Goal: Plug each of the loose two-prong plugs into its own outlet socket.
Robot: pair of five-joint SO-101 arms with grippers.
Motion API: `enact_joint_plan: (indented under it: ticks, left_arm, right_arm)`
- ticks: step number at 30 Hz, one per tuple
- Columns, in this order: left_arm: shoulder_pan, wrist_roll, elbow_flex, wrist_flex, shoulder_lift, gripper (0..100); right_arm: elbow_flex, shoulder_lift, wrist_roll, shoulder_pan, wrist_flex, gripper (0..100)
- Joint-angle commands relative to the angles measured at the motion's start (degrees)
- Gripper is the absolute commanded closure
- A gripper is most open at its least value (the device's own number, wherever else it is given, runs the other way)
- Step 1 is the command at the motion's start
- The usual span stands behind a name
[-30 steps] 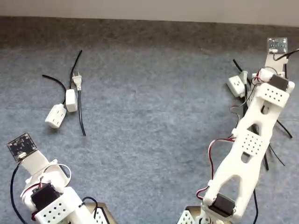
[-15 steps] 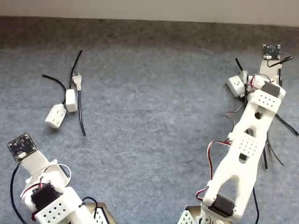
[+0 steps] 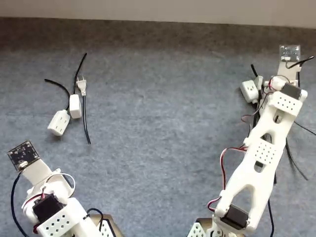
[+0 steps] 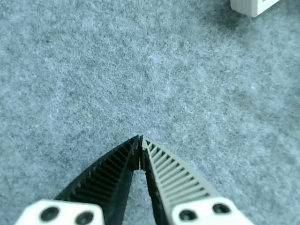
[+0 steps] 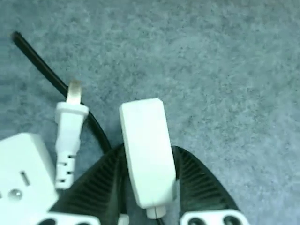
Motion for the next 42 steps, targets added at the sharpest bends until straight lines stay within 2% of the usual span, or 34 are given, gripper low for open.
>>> enact_joint_plan:
  ticks: [1,6,12,17,20,22,24,27,33,35,38,42]
  left_arm:
    - [-0.57,0.35,0.92,0.35,-0.31,97]
    - [-0.57,0.35,0.92,0.35,-0.31,97]
    - [-0.57,0.35,0.92,0.35,-0.31,97]
    - [-0.57,0.35,0.92,0.35,-0.31,97]
    - [-0.57,0.35,0.92,0.35,-0.31,97]
    - [-0.57,0.35,0.92,0.35,-0.31,97]
    - [-0.57,0.35,0.92,0.35,-0.31,97]
    - [-0.57,0.35,0.92,0.35,-0.31,97]
    - [-0.57,0.35,0.92,0.35,-0.31,97]
    - [-0.57,0.35,0.92,0.35,-0.31,97]
    - [-0.57,0.35,0.92,0.35,-0.31,97]
    - [-0.57,0.35,0.92,0.35,-0.31,97]
  right_arm:
    - [-6.11,-13.41,-5.63,-1.45,5.67,93.2]
    - [-6.11,-27.30,-7.30,-5.32,14.90,93.2]
    - [-6.11,-44.00,-7.38,-13.14,31.60,93.2]
    - [-5.93,-53.85,-13.54,-13.85,31.34,93.0]
    - [-0.57,-59.47,-13.98,-14.11,31.43,93.0]
    - [8.31,-65.01,-15.47,-14.29,31.43,93.0]
    - [20.35,-72.22,-20.40,-14.37,31.34,93.0]
    - [39.25,-84.97,-23.74,-18.42,31.25,93.0]
    - [71.69,-105.89,-24.53,-35.38,30.73,93.0]
    - [82.24,-110.02,-27.16,-40.57,29.05,93.0]
    - [97.98,-114.51,-29.27,-45.23,23.69,92.9]
    - [117.32,-118.81,-25.32,-49.45,9.63,92.9]
